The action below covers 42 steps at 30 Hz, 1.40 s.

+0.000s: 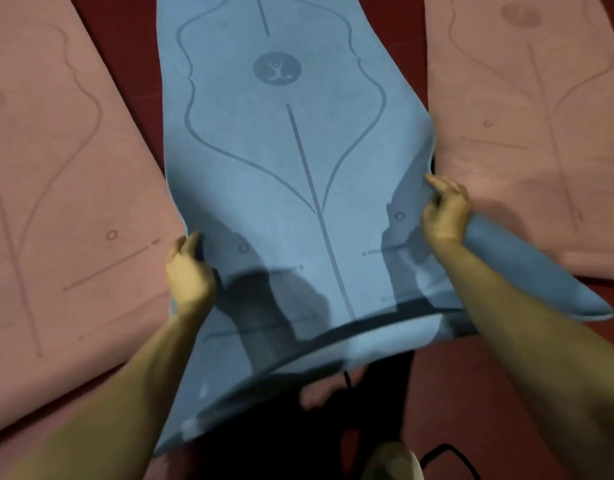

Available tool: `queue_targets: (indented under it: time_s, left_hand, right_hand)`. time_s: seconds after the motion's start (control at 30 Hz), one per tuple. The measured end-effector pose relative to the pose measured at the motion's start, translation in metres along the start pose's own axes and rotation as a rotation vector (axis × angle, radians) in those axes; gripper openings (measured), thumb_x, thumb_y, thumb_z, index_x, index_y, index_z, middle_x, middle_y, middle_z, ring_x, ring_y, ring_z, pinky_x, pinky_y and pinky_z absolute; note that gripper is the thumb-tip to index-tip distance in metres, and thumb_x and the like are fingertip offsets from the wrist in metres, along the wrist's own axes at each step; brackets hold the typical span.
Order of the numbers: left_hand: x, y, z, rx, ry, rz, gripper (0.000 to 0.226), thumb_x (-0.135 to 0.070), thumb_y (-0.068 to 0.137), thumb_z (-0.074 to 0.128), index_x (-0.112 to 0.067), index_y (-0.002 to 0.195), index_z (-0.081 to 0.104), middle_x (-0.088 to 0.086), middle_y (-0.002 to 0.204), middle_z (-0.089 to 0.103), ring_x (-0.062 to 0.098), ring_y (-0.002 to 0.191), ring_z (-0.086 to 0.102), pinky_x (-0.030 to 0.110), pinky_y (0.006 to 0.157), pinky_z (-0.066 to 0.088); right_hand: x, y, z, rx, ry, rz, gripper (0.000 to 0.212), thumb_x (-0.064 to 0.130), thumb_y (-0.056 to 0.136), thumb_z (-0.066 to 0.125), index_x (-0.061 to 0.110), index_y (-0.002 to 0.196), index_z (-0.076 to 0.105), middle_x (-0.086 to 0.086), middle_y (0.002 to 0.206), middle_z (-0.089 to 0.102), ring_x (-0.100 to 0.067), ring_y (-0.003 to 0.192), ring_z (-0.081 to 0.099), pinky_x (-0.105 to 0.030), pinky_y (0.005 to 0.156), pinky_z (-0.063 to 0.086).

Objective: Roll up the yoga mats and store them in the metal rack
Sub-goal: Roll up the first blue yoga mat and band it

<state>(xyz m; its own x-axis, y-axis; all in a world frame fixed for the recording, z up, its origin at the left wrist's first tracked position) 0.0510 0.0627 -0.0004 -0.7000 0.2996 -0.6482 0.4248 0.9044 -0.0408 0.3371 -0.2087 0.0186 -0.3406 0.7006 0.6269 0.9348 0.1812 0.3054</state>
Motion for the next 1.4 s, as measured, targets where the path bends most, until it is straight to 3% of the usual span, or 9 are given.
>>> queue_targets:
  time_s: [0.23, 0.4, 0.67, 0.77, 0.83, 1.0, 1.13, 1.23, 1.4]
  left_hand:
    - [-0.012, 0.096, 0.004, -0.028, 0.159, 0.088, 0.049, 0.016, 0.083, 0.039, 0.004, 0.130, 0.051, 0.023, 0.137, 0.043, 0.038, 0.124, 0.042, 0.031, 0.104, 0.030]
    - [-0.005, 0.069, 0.015, 0.183, 0.363, 0.230, 0.045, 0.005, 0.084, 0.055, 0.007, 0.129, 0.050, 0.025, 0.156, 0.008, 0.043, 0.144, 0.000, 0.047, 0.116, 0.001]
    - [-0.050, -0.056, 0.038, 0.503, 0.227, 0.447, 0.037, -0.020, 0.090, 0.060, -0.004, 0.123, 0.062, 0.020, 0.147, 0.038, 0.037, 0.142, 0.024, 0.048, 0.113, 0.021]
    - [-0.049, -0.099, 0.025, 0.424, 0.078, 0.517, 0.036, -0.030, 0.084, 0.054, -0.001, 0.094, 0.073, 0.022, 0.107, 0.067, 0.040, 0.106, 0.062, 0.050, 0.090, 0.047]
    - [-0.041, -0.125, 0.013, 0.371, 0.011, 0.548, 0.041, -0.034, 0.089, 0.045, -0.003, 0.097, 0.071, 0.014, 0.099, 0.069, 0.033, 0.095, 0.064, 0.044, 0.086, 0.051]
    - [0.006, -0.180, 0.007, 0.275, 0.232, 0.825, 0.053, -0.022, 0.085, 0.043, -0.004, 0.135, 0.048, 0.014, 0.136, 0.052, 0.027, 0.128, 0.041, 0.051, 0.107, 0.027]
    - [0.040, -0.198, 0.022, 0.294, 0.419, 0.946, 0.074, -0.014, 0.076, 0.051, -0.001, 0.145, 0.026, 0.012, 0.152, 0.024, 0.029, 0.146, 0.008, 0.051, 0.117, 0.004]
    - [0.047, -0.193, 0.037, 0.261, 0.411, 0.941, 0.066, -0.004, 0.078, 0.049, 0.007, 0.140, 0.031, 0.021, 0.145, 0.029, 0.036, 0.141, 0.018, 0.044, 0.119, 0.002]
    - [0.044, -0.178, 0.059, 0.231, 0.529, 0.822, 0.080, -0.009, 0.071, 0.075, 0.006, 0.138, 0.035, 0.023, 0.137, 0.034, 0.040, 0.125, 0.032, 0.042, 0.118, 0.007]
  right_hand:
    - [0.037, 0.045, 0.044, 0.166, -0.103, 0.101, 0.045, -0.009, 0.084, 0.041, 0.001, 0.125, 0.057, -0.020, 0.137, 0.046, -0.035, 0.128, 0.039, -0.030, 0.110, 0.024]
    - [0.033, 0.021, 0.038, 0.461, -0.570, 0.105, 0.042, 0.014, 0.088, 0.055, 0.016, 0.130, 0.052, -0.016, 0.157, 0.003, -0.030, 0.145, -0.001, -0.048, 0.115, 0.000]
    - [0.059, -0.083, 0.030, 0.891, -0.409, -0.171, 0.041, 0.034, 0.094, 0.053, 0.018, 0.131, 0.055, -0.009, 0.150, 0.035, -0.023, 0.142, 0.022, -0.035, 0.116, 0.015]
    - [0.067, -0.120, 0.005, 0.861, -0.322, -0.243, 0.038, 0.033, 0.096, 0.050, 0.016, 0.129, 0.057, -0.006, 0.146, 0.041, -0.023, 0.141, 0.024, -0.037, 0.114, 0.018]
    - [0.065, -0.148, -0.014, 0.777, -0.239, -0.327, 0.039, 0.035, 0.096, 0.046, 0.013, 0.124, 0.061, -0.008, 0.139, 0.050, -0.026, 0.138, 0.033, -0.040, 0.113, 0.023]
    - [0.031, -0.207, -0.051, 0.444, -0.175, -0.596, 0.044, 0.030, 0.093, 0.043, 0.012, 0.132, 0.052, -0.009, 0.140, 0.049, -0.025, 0.135, 0.035, -0.045, 0.113, 0.023]
    - [-0.006, -0.247, -0.054, 0.438, -0.270, -0.721, 0.065, 0.006, 0.080, 0.043, 0.019, 0.143, 0.034, -0.004, 0.150, 0.033, -0.025, 0.140, 0.027, -0.045, 0.115, 0.019]
    - [-0.027, -0.258, -0.040, 0.497, -0.380, -0.673, 0.080, 0.004, 0.074, 0.053, 0.021, 0.147, 0.027, 0.000, 0.152, 0.031, -0.020, 0.142, 0.023, -0.047, 0.115, 0.019]
    - [-0.017, -0.243, -0.029, 0.379, -0.364, -0.671, 0.057, 0.009, 0.082, 0.053, 0.016, 0.138, 0.048, -0.002, 0.142, 0.047, -0.022, 0.131, 0.041, -0.048, 0.112, 0.026]
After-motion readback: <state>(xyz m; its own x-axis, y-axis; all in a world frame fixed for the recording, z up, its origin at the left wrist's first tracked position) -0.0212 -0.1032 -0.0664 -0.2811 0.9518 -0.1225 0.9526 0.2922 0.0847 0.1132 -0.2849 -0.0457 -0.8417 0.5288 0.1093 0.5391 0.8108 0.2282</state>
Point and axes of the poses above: each hand's wrist, its own y-axis towards the middle knuckle, its own z-axis out of the palm, x = y × z, the point moved 2 cm from there along y, towards the middle knuckle
